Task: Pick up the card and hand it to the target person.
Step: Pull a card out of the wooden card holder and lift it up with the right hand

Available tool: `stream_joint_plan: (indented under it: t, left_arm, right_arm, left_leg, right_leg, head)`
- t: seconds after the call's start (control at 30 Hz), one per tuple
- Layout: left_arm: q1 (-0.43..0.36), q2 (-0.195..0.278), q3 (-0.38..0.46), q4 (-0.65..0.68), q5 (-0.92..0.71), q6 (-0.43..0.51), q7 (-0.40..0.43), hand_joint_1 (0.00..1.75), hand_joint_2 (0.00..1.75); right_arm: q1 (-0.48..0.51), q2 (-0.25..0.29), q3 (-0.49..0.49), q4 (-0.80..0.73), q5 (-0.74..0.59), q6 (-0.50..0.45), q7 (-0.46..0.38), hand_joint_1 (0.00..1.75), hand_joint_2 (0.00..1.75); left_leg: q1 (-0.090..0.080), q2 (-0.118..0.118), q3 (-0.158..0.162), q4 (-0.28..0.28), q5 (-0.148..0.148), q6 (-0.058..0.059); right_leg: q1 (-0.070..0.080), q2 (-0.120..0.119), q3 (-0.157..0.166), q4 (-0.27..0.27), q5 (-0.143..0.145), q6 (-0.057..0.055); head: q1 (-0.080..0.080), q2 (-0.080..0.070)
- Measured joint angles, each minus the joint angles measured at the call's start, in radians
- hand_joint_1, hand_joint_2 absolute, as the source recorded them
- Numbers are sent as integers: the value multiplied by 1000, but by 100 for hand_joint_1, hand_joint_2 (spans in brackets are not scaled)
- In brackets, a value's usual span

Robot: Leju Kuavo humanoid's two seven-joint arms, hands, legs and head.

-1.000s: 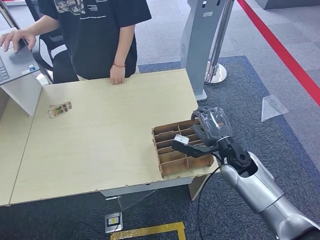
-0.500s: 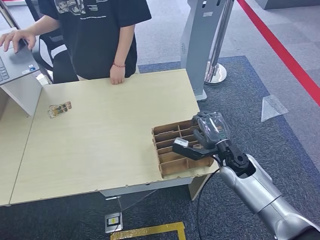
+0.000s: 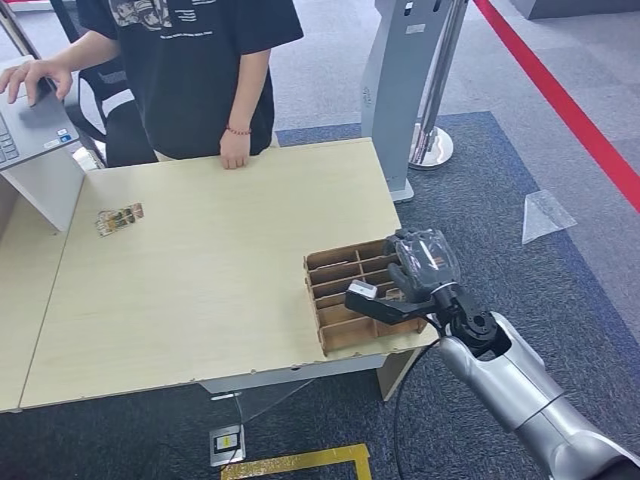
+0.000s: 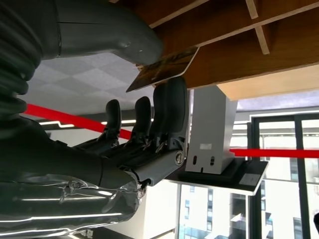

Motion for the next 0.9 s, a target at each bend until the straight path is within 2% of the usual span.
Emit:
stream_joint_plan:
  t: [0.9]
  left_arm:
    - [0, 0, -1, 0, -3, -11, -1, 0, 175]
  right_arm:
    - [-20, 0, -5, 28, 3, 21, 2, 105, 175]
  left_leg:
    - [0, 0, 0, 0, 0, 0]
  right_leg:
    - [0, 0, 0, 0, 0, 0]
  head:
    - [0, 0]
